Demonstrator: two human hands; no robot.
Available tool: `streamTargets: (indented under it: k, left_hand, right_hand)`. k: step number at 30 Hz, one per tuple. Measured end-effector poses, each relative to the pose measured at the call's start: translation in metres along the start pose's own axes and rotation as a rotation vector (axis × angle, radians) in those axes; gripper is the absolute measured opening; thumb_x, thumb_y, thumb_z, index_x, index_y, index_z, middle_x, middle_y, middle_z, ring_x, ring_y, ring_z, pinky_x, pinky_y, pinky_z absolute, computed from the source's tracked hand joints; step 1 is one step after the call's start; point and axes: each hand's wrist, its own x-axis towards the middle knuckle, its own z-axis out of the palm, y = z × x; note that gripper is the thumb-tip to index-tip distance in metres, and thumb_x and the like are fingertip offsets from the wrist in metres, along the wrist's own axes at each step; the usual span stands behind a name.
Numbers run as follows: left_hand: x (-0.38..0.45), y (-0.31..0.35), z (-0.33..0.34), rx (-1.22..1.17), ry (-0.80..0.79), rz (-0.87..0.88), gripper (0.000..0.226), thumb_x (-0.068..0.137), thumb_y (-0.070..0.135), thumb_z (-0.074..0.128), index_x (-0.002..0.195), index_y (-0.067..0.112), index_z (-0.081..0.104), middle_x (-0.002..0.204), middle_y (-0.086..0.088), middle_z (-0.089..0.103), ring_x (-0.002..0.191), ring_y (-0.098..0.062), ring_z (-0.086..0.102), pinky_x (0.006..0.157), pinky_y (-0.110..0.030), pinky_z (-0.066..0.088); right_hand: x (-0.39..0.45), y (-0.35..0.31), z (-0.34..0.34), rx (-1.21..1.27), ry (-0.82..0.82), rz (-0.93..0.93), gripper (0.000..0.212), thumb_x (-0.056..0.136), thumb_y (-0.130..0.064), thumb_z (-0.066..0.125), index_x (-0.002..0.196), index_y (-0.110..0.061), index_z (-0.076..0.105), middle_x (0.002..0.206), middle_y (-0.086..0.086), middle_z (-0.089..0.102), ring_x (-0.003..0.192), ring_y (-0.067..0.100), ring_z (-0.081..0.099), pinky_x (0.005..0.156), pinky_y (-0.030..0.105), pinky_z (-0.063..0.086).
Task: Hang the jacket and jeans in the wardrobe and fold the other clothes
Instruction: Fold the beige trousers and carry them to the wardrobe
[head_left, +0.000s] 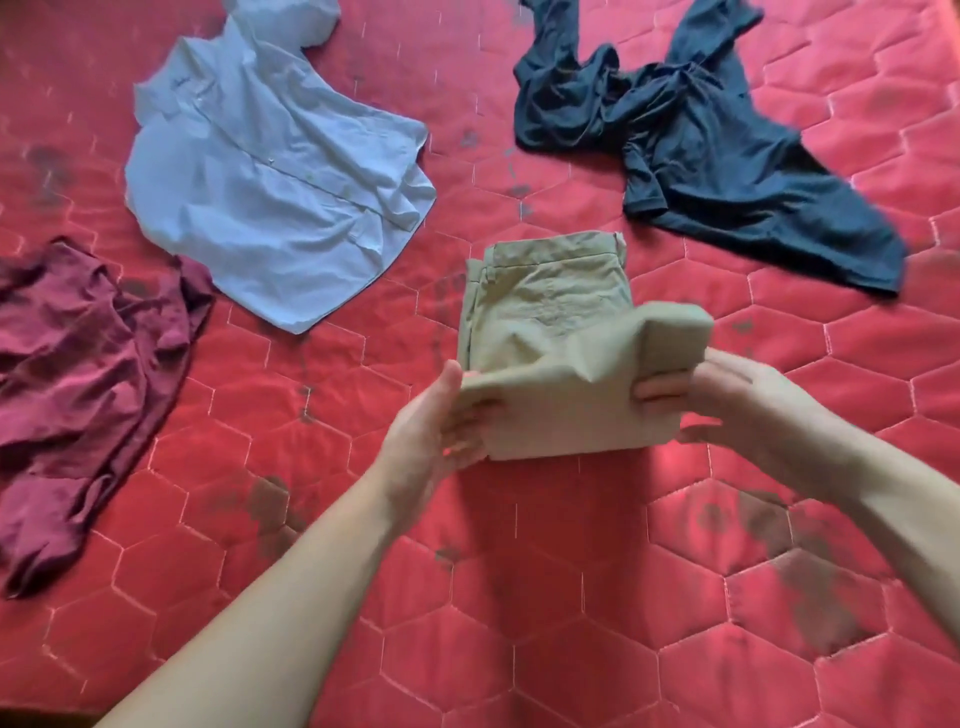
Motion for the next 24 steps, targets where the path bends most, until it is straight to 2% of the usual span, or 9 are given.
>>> streamTargets:
  k: [2,4,6,8,11,13,16,19,24]
  left_hand:
    - [0.032,0.013,-0.005,0.223,0.003,0.113,0.037,0.072,0.043,0.074,0.102,0.022,0.066,0.09,0.0,0.069,0.078,-0.014,0.059,0.072,-0.034,0.043]
    - [0.071,0.017,-0.009,0.496,0.159,0.175,0.018,0.08,0.031,0.075,0.096,0.027,0.067,0.093,0.002,0.072,0.081,-0.009,0.063,0.071,-0.027,0.05]
    - [0.105,0.016,-0.013,0.549,0.236,0.157,0.013,0.084,0.034,0.072,0.095,0.027,0.068,0.094,0.005,0.071,0.084,-0.006,0.064,0.069,-0.017,0.051]
    - [0.133,0.014,-0.011,0.476,0.223,0.071,0.017,0.087,0.039,0.068,0.099,0.027,0.067,0.096,0.01,0.069,0.086,-0.001,0.063,0.065,-0.008,0.047]
    - [0.167,0.006,-0.01,0.487,0.21,-0.009,0.025,0.093,0.047,0.058,0.102,0.024,0.066,0.101,0.01,0.069,0.095,-0.007,0.065,0.078,-0.022,0.05]
    - [0.183,0.004,-0.007,0.521,0.244,0.036,0.022,0.098,0.043,0.051,0.094,0.025,0.063,0.094,0.011,0.067,0.089,-0.008,0.062,0.072,-0.022,0.045]
    - [0.205,0.007,-0.005,0.522,0.352,0.141,0.03,0.1,0.038,0.049,0.079,0.018,0.055,0.077,0.013,0.057,0.07,-0.005,0.051,0.058,-0.013,0.037]
    - [0.228,0.009,-0.008,0.52,0.421,0.168,0.036,0.099,0.039,0.05,0.078,0.01,0.051,0.071,0.008,0.051,0.065,-0.008,0.045,0.056,-0.015,0.035]
    - [0.259,-0.001,-0.016,0.618,0.471,0.1,0.046,0.098,0.041,0.05,0.083,-0.002,0.049,0.074,-0.004,0.052,0.071,-0.02,0.044,0.059,-0.028,0.034]
  right_hand:
    - [0.036,-0.009,-0.009,-0.164,0.102,-0.072,0.029,0.082,-0.021,0.076,0.109,-0.025,0.068,0.095,-0.004,0.075,0.082,0.0,0.066,0.062,0.01,0.047]
    - [0.074,-0.012,-0.015,-0.264,0.191,-0.109,0.019,0.086,-0.017,0.072,0.103,-0.025,0.071,0.09,-0.01,0.075,0.078,-0.003,0.067,0.063,0.008,0.047]
    - [0.109,-0.009,-0.017,-0.215,0.205,-0.082,0.012,0.087,-0.019,0.07,0.099,-0.021,0.071,0.092,-0.008,0.075,0.082,0.001,0.069,0.067,0.013,0.051]
    - [0.139,-0.001,-0.019,-0.084,0.205,0.012,0.016,0.087,-0.023,0.069,0.103,-0.02,0.068,0.097,-0.005,0.075,0.086,0.007,0.071,0.068,0.02,0.052]
    - [0.168,0.015,-0.018,-0.002,0.197,0.066,0.015,0.088,-0.022,0.069,0.103,-0.023,0.066,0.098,-0.005,0.075,0.088,0.009,0.071,0.073,0.024,0.054]
    - [0.178,0.02,-0.016,-0.023,0.285,0.082,0.009,0.086,-0.025,0.071,0.094,-0.025,0.067,0.091,-0.01,0.075,0.081,0.002,0.071,0.07,0.02,0.054]
    - [0.197,0.016,-0.017,-0.086,0.403,0.012,0.006,0.088,-0.028,0.07,0.084,-0.024,0.068,0.078,-0.017,0.072,0.071,-0.006,0.068,0.06,0.011,0.052]
    - [0.224,0.015,-0.016,-0.243,0.513,-0.064,0.011,0.089,-0.03,0.068,0.079,-0.025,0.067,0.079,-0.019,0.068,0.071,-0.011,0.064,0.064,0.01,0.05]
    - [0.26,0.036,-0.014,-0.453,0.633,-0.066,0.016,0.089,-0.038,0.065,0.091,-0.023,0.071,0.085,-0.013,0.068,0.084,0.006,0.064,0.075,0.023,0.046]
